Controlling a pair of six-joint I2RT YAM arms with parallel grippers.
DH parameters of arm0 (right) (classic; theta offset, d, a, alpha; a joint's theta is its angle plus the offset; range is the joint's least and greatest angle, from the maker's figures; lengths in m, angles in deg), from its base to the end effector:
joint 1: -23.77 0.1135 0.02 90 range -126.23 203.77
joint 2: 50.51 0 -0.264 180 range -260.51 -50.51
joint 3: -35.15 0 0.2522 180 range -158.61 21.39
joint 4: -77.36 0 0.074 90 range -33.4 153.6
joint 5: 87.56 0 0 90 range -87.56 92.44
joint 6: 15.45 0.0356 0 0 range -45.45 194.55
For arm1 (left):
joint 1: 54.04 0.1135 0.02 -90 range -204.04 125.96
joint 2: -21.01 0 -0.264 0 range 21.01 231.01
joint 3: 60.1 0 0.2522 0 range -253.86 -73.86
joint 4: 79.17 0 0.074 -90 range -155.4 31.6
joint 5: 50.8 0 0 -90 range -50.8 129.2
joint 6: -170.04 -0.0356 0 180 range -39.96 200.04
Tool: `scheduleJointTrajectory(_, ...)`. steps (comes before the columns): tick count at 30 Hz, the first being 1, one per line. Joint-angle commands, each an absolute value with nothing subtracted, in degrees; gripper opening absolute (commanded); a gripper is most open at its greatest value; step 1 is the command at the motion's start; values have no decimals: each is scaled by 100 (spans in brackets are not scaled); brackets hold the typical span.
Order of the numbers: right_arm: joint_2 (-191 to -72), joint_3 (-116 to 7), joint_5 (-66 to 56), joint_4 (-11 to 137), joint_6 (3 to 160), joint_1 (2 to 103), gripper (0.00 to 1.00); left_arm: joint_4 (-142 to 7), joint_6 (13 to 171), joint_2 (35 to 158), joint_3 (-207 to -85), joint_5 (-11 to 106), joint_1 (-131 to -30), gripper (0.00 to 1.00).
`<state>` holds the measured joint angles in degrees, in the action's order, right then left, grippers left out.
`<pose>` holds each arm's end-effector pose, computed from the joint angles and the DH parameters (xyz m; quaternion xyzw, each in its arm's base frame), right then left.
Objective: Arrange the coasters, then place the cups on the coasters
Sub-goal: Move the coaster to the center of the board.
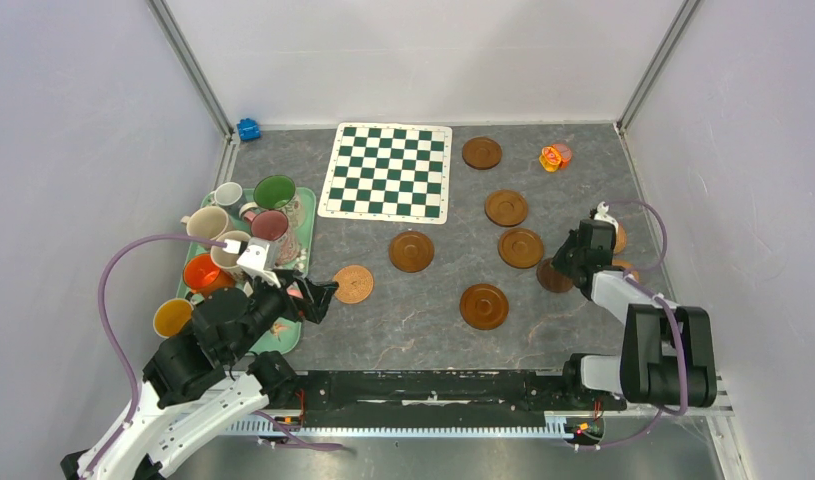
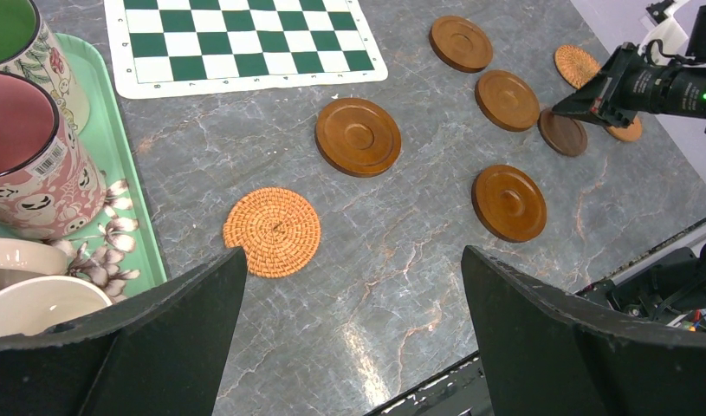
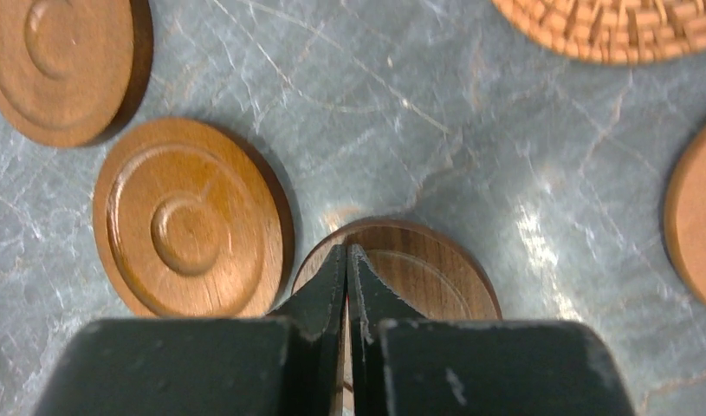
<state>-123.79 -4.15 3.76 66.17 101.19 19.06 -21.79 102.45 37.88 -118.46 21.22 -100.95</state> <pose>0.2296 -0.0197 0.1477 0.2540 0.8888 0.0621 0.3764 0.0490 -0.0363 0.3277 0.0752 0.7903 -0.2359 0.5605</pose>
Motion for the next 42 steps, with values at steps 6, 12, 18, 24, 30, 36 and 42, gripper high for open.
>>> scheduleJointTrajectory(6,-13410,-1237,688,7236,9765,1903,0,-2333,10131,3754,-11851,2004,-10114,100)
scheduleJointTrajectory(12,-14156,-1937,655,7272,9717,1903,0,-2331,10130,3788,-11851,2017,-10114,100)
scheduleJointTrajectory(18,-14758,-2520,545,7349,9826,1903,0,-2331,10129,3789,-11851,2004,-10114,100)
scheduleJointTrajectory(24,-15349,-3196,438,7430,9825,1907,0,-2328,10122,3880,-11855,2008,-10114,100)
scheduleJointTrajectory(30,-15841,-3857,289,7238,9728,1909,0,-2333,10122,3909,-11855,2015,-10114,100)
scheduleJointTrajectory(36,-15934,-4178,347,7109,9494,1908,0,-2331,10122,3979,-11859,2010,-10114,100)
scheduleJointTrajectory(42,-15730,-4348,261,6940,9253,1912,0,-2331,10123,3977,-11863,2021,-10114,100)
